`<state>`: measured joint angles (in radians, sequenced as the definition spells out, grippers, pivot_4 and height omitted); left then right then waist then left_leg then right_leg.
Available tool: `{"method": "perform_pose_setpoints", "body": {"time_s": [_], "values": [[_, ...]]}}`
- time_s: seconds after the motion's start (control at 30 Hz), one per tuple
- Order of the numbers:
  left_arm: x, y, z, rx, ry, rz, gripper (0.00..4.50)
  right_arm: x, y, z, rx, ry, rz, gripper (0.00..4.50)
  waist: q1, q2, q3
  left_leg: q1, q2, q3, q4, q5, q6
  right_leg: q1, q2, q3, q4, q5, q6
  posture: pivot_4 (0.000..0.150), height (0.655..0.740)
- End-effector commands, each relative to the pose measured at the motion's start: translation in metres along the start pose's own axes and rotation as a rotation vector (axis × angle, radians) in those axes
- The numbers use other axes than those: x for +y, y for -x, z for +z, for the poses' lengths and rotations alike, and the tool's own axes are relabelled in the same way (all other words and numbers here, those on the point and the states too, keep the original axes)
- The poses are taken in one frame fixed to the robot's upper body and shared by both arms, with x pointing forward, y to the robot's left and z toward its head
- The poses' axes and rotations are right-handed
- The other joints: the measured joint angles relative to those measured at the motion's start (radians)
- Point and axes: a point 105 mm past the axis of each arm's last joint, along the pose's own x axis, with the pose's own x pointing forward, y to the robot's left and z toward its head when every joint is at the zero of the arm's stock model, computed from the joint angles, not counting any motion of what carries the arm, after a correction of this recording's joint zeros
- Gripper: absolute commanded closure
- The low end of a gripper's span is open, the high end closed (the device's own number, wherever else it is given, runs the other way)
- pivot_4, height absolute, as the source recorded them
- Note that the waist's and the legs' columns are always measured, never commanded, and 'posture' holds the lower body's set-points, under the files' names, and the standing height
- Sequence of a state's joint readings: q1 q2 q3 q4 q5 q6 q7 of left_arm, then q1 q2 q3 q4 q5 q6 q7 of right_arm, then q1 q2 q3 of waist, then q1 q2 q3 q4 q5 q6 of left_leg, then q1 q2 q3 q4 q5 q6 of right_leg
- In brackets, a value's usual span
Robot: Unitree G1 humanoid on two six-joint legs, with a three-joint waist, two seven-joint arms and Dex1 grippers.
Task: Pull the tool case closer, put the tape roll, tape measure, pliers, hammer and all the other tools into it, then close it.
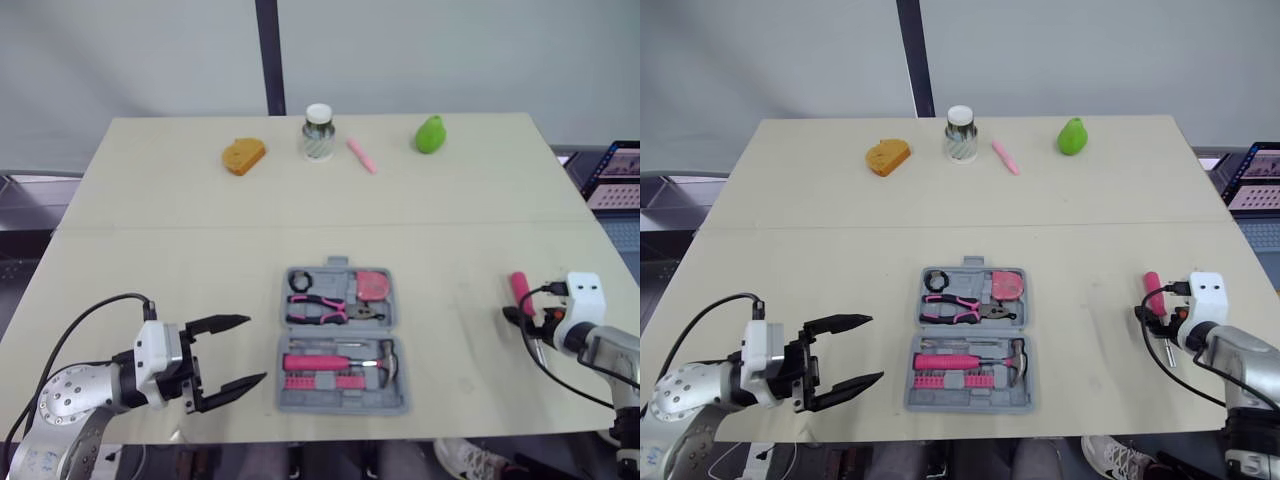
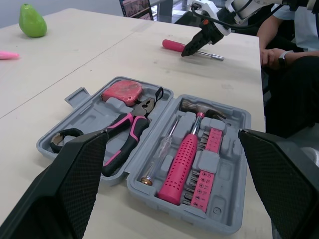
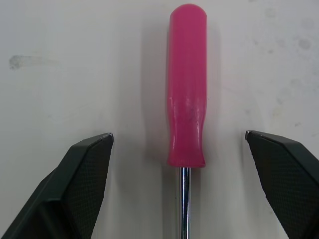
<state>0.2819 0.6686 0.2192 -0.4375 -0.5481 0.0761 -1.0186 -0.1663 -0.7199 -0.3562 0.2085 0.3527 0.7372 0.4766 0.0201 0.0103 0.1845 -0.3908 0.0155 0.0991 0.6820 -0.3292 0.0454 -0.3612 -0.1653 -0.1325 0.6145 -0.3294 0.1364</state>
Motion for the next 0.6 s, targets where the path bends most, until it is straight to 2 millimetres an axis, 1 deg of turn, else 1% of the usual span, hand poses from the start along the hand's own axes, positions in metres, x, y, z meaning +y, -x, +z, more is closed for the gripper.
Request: {"method": "perform_pose_setpoints", "body": {"time_s": [0.03, 0.23, 0.37, 0.6], "values": [[0.001, 0.000, 0.008, -0.008, -0.046, -0.010, 0.02, 0.000, 0.002, 0.004, -0.038, 0.000, 0.027, 0.00, 0.000, 0.000, 0.000, 0.000, 0.000, 0.000, 0.000, 0.000, 0.000, 0.000, 0.000, 0.000, 0.000, 0.000, 0.000, 0.150, 0.6950], [0.002, 0.000, 0.008, -0.005, -0.050, -0.016, 0.02, 0.000, 0.001, 0.000, -0.044, -0.022, 0.053, 0.00, 0.000, 0.000, 0.000, 0.000, 0.000, 0.000, 0.000, 0.000, 0.000, 0.000, 0.000, 0.000, 0.000, 0.000, 0.000, 0.150, 0.6950], [0.001, 0.000, 0.007, -0.003, -0.050, -0.019, 0.02, -0.003, 0.000, -0.004, -0.048, -0.032, 0.052, 0.00, -0.001, 0.000, 0.000, 0.000, 0.000, 0.000, 0.000, 0.000, 0.000, 0.000, 0.000, 0.000, 0.000, 0.000, 0.000, 0.150, 0.6950], [0.002, 0.000, 0.007, -0.001, -0.051, -0.021, 0.02, -0.004, -0.004, -0.007, -0.072, -0.049, 0.060, 0.00, -0.008, -0.001, 0.000, 0.000, 0.000, 0.000, 0.000, 0.000, 0.000, 0.001, 0.000, 0.000, 0.000, 0.000, 0.000, 0.150, 0.6950]]}}
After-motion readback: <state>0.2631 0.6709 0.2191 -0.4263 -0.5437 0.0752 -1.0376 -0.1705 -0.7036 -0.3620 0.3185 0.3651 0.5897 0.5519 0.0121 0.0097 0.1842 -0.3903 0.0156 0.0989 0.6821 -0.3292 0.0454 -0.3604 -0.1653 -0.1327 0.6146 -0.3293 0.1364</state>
